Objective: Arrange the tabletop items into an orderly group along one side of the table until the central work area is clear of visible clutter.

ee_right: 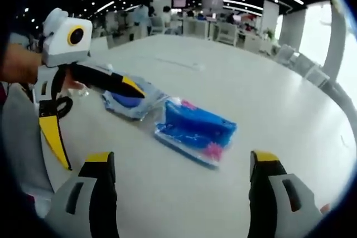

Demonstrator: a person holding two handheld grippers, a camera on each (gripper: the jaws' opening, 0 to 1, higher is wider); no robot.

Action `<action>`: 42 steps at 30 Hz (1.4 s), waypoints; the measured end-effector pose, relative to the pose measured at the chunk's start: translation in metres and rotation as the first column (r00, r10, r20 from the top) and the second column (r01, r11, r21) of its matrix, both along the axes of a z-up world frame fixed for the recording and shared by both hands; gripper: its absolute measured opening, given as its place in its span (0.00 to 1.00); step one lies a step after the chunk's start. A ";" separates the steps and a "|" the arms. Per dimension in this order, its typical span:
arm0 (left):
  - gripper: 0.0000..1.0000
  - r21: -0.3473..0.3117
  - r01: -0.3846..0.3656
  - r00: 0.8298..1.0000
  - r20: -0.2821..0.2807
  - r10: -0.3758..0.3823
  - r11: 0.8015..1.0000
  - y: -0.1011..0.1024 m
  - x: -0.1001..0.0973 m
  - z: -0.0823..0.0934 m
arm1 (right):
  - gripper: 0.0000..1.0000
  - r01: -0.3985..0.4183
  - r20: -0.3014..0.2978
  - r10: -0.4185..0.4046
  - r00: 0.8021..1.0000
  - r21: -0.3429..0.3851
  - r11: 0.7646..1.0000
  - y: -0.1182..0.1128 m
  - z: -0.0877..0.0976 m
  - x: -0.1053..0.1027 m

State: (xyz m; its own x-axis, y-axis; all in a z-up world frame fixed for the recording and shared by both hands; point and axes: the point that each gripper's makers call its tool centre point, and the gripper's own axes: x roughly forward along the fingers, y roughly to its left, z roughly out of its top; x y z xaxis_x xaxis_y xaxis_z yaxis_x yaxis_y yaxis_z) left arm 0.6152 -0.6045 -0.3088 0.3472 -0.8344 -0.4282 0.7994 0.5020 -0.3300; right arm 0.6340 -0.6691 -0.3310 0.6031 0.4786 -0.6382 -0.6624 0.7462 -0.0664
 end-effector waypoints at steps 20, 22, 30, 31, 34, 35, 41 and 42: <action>0.99 -0.013 -0.009 0.999 0.043 0.010 1.000 0.045 -0.026 0.021 | 0.99 -0.071 0.009 0.072 0.997 -0.038 0.997 0.039 0.023 -0.040; 0.99 -0.009 -0.009 0.999 0.047 0.009 1.000 0.052 -0.030 0.022 | 0.99 -0.079 0.011 0.079 0.997 -0.037 0.996 0.045 0.026 -0.045; 0.99 -0.006 -0.007 0.998 0.066 0.008 1.000 0.079 -0.049 0.026 | 0.99 -0.119 0.012 0.120 0.993 -0.041 0.992 0.071 0.029 -0.066; 0.99 -0.006 -0.007 0.998 0.069 0.007 1.000 0.081 -0.050 0.027 | 0.99 -0.128 0.013 0.128 0.992 -0.043 0.991 0.075 0.029 -0.070; 0.99 -0.004 -0.003 0.997 0.077 0.003 1.000 0.091 -0.057 0.030 | 0.99 -0.144 0.011 0.144 0.989 -0.045 0.989 0.084 0.030 -0.077; 0.99 -0.007 0.001 0.997 0.082 0.000 1.000 0.095 -0.061 0.033 | 0.99 -0.155 0.013 0.156 0.988 -0.046 0.987 0.088 0.031 -0.081; 0.99 -0.015 0.015 0.993 0.115 -0.013 1.000 0.124 -0.079 0.046 | 0.99 -0.200 0.025 0.201 0.979 -0.046 0.979 0.108 0.040 -0.097; 0.99 -0.010 0.015 0.992 0.122 -0.014 1.000 0.131 -0.082 0.048 | 0.99 -0.212 0.027 0.214 0.977 -0.047 0.976 0.113 0.041 -0.100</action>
